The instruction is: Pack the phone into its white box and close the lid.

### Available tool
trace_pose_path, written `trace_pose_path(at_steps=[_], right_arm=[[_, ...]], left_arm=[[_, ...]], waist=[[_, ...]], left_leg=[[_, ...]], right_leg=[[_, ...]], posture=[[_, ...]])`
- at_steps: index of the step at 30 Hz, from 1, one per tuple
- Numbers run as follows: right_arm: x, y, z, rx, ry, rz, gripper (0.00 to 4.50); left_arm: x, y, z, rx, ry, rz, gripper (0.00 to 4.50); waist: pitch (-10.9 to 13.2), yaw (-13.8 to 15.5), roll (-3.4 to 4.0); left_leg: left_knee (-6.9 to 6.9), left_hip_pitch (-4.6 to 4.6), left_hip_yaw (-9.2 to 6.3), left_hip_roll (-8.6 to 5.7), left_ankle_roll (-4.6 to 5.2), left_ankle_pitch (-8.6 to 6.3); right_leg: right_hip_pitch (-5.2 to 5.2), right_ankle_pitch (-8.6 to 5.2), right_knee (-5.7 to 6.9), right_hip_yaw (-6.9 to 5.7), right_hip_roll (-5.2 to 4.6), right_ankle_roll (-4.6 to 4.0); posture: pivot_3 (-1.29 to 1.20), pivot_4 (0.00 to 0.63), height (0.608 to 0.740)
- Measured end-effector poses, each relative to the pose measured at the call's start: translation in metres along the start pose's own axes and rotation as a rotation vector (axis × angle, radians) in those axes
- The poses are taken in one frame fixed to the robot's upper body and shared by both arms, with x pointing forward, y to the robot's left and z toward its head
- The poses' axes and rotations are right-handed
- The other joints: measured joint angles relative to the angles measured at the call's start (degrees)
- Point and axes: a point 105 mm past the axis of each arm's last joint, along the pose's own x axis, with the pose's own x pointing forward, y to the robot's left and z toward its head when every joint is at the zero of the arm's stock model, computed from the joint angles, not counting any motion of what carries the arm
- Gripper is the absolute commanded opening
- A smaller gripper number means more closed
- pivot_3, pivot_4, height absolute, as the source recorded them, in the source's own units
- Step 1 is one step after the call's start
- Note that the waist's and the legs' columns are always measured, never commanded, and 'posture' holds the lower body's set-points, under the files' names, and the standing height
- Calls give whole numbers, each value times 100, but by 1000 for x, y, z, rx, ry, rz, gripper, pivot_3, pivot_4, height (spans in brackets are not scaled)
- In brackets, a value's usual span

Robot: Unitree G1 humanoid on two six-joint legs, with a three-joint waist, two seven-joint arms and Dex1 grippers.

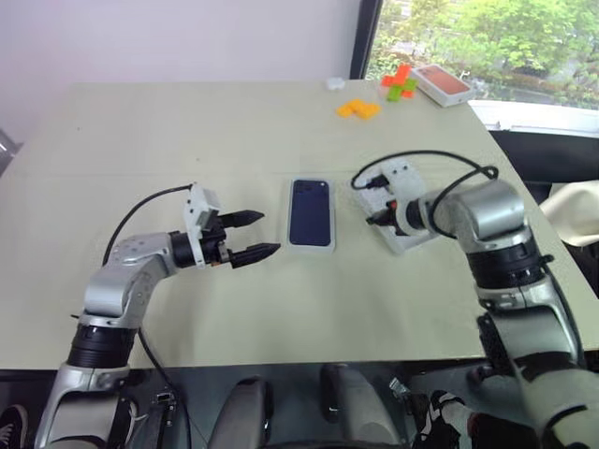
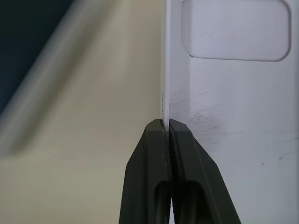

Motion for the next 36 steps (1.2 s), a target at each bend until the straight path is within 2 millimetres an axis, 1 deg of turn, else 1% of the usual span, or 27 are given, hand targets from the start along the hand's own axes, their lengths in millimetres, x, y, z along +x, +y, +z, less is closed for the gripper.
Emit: trace_pose_path(at_steps=[2,4,5,8,9,10,13,16,18,21,23,26,29,31,36], right_arm=[[-8,6,27,96,-109,71,53],[-20,18,55,210,-234,189,53],[-26,25,65,256,-272,252,53],[-45,51,91,477,-366,550,53],[-50,57,98,518,-395,615,53],[-52,59,100,540,-413,640,53],[-45,64,95,614,-429,681,53],[-37,77,91,722,-450,789,53],[-29,89,82,764,-447,832,53],[-16,98,69,820,-421,841,53],[-18,96,75,833,-461,843,53],[-21,94,83,850,-516,853,53],[-16,102,87,847,-510,871,53],[-11,108,87,848,-493,879,53],[-1,113,81,860,-463,876,53]], left_arm=[[0,2,1,-1,-2,8,4500],[0,5,1,-12,-2,23,4500],[-1,8,1,-20,-3,32,4500],[-4,15,7,-41,-29,60,4500],[-4,17,10,-38,-34,68,4500],[-5,18,11,-38,-38,74,4500],[-6,19,11,-54,-49,75,4500],[-10,21,15,-51,-61,83,4500],[-14,24,18,-40,-55,94,4500],[-24,31,21,-38,-56,129,4500],[-31,36,24,-47,-65,152,4500],[-41,40,29,-46,-72,180,4500],[-43,40,30,-66,-77,176,4500],[-46,40,30,-68,-69,181,4500],[-50,43,33,-60,-76,212,4500]], waist=[[1,9,1],[1,17,2],[1,19,2],[4,21,7],[3,24,8],[1,39,9],[2,33,10],[3,4,12],[4,-7,13],[9,-11,22],[10,-12,23],[10,-15,23],[9,-58,23],[9,-114,23],[9,-142,24]], left_leg=[[-1,0,-2,1,0,0],[-3,-1,-5,1,1,-1],[-3,-1,-6,1,3,-2],[-6,-4,-7,1,5,-3],[-8,-4,-8,1,8,-5],[-12,-4,-12,-2,9,-5],[-12,-10,-9,-10,12,-8],[-13,-10,-5,-10,18,-11],[-21,-10,-5,-6,18,-11],[-22,-15,-2,-6,18,-11],[-14,-37,1,-9,15,-9],[-14,-48,2,-9,15,-9],[-12,-73,3,-9,15,-9],[-13,-84,0,-8,14,-8],[-14,-90,3,-8,15,-9]], right_leg=[[-1,0,2,-1,0,0],[-1,1,4,-3,0,-1],[-1,1,4,-4,-1,-1],[-4,2,5,-6,-4,-2],[-4,2,5,-7,-7,-2],[-3,2,3,-11,-12,-2],[-4,2,2,-10,-22,-2],[-6,3,7,-9,-23,-1],[-10,2,7,-9,-18,-1],[-21,2,7,-6,-18,-2],[-48,3,14,-3,-21,-2],[-61,3,15,-3,-20,-1],[-88,3,18,-2,-20,-1],[-93,4,22,-3,-20,-2],[-98,4,18,-2,-23,-1]], posture=[[0,150,740],[0,150,740],[0,150,740],[0,150,740],[0,150,740],[0,150,740],[0,150,740],[0,150,740],[0,150,740],[0,150,740],[0,150,740],[0,150,740],[0,150,740],[0,150,740],[0,150,740]])
